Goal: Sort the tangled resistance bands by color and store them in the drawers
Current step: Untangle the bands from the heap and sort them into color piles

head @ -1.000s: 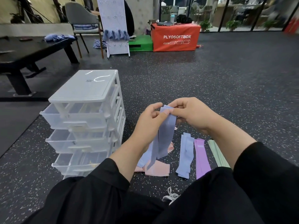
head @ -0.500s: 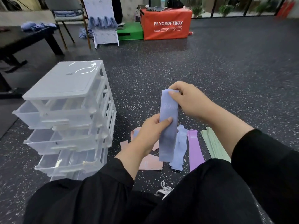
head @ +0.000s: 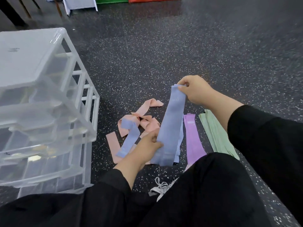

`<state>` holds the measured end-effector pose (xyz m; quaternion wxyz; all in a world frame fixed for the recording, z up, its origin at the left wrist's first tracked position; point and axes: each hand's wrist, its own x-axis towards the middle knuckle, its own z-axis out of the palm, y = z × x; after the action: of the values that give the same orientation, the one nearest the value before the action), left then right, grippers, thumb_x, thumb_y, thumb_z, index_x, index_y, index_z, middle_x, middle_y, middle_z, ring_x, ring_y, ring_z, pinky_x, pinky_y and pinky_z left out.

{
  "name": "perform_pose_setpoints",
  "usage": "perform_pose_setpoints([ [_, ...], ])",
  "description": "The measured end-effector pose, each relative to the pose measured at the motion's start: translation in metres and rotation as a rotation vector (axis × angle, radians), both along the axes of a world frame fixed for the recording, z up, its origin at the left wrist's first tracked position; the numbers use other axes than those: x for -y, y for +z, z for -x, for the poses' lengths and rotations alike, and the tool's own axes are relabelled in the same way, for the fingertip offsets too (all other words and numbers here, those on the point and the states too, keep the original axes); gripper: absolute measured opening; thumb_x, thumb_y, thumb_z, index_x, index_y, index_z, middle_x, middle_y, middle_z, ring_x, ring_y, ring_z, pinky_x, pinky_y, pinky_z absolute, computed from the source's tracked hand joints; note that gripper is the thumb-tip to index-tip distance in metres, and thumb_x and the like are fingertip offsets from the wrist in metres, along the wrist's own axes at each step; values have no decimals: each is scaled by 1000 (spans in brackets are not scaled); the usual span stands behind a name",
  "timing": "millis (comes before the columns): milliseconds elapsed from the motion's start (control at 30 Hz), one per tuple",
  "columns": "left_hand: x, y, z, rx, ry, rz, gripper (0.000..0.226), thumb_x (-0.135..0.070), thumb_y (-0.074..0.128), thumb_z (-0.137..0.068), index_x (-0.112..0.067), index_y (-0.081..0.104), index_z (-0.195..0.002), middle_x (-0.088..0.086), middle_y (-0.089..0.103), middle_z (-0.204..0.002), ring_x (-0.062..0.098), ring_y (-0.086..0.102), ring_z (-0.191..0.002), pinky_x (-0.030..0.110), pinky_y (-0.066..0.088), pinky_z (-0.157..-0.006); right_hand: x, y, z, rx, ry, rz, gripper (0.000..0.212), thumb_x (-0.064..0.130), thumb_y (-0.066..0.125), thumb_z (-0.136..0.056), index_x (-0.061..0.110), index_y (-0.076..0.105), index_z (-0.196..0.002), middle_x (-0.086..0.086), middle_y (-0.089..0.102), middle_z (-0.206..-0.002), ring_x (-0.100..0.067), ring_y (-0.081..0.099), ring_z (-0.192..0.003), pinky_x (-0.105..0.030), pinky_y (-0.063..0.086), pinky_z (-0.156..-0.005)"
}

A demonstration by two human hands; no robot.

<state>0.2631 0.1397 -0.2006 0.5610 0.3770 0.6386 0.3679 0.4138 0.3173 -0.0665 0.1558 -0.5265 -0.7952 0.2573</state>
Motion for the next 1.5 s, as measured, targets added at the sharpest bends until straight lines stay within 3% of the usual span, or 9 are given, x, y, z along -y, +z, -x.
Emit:
perform_pose_setpoints([
  [133,-16,-39,-6,-78,-20,60,33,2,58,-94,-10,63,-124,7,74,-115,14,67,-95,20,52,-75,-37,-55,-2,163,-10,72,17,27,54,-102,17,66,-108,-4,65,-99,-22,55,-79,-31,44,-66],
  [300,-37,-77,-21,-59,7,144,43,9,54,-89,-12,61,-126,4,74,-107,2,63,-71,12,44,-57,-72,-117,-4,256,-33,163,20,22,52,-101,16,66,-113,-6,66,-109,-25,58,-93,-35,49,-81],
  [433,-54,-97,-32,-5,38,205,43,-1,58,-93,-15,59,-134,1,72,-113,13,70,-94,21,56,-73,-94,-148,-4,307,-38,198,24,18,50,-101,15,65,-120,-10,68,-116,-31,63,-100,-41,54,-88],
  [533,-66,-107,-28,-203,68,219,47,-21,60,-99,-16,53,-145,4,64,-130,21,62,-117,32,51,-99,-102,-167,2,393,-41,184,38,25,54,-100,15,56,-136,-13,58,-133,-37,56,-118,-49,48,-100],
  [767,-61,-128,52,-651,228,137,29,-14,50,-100,-10,64,-125,10,64,-123,30,59,-113,39,47,-96,-25,-208,75,227,256,232,37,24,52,-100,21,58,-136,-6,55,-138,-28,54,-122,-42,45,-101],
  [900,-40,-135,98,-976,139,241,37,-24,52,-98,-15,59,-133,9,60,-126,31,56,-117,47,46,-96,19,-237,114,247,514,211,31,23,46,-99,21,57,-128,-2,55,-137,-30,48,-130,-50,48,-95],
  [1067,-12,-143,114,-1171,-47,359,33,-47,57,-96,-18,67,-110,2,58,-117,26,55,-112,44,45,-91,48,-264,132,378,599,264,55,24,39,-106,21,23,-159,0,21,-167,-25,26,-150,-51,37,-111],
  [1167,-8,-145,114,-1181,-14,349,32,-48,57,-95,-22,69,-110,-1,57,-117,23,55,-111,41,42,-91,52,-273,128,464,643,299,59,28,35,-108,24,9,-161,5,4,-170,-17,11,-155,-50,31,-115],
  [1500,2,-149,113,-1087,50,449,46,-60,60,-92,-27,58,-123,0,57,-126,24,53,-120,42,37,-95,61,-269,129,505,674,296,54,30,27,-109,27,10,-160,7,2,-170,-17,8,-155,-53,29,-114],
])
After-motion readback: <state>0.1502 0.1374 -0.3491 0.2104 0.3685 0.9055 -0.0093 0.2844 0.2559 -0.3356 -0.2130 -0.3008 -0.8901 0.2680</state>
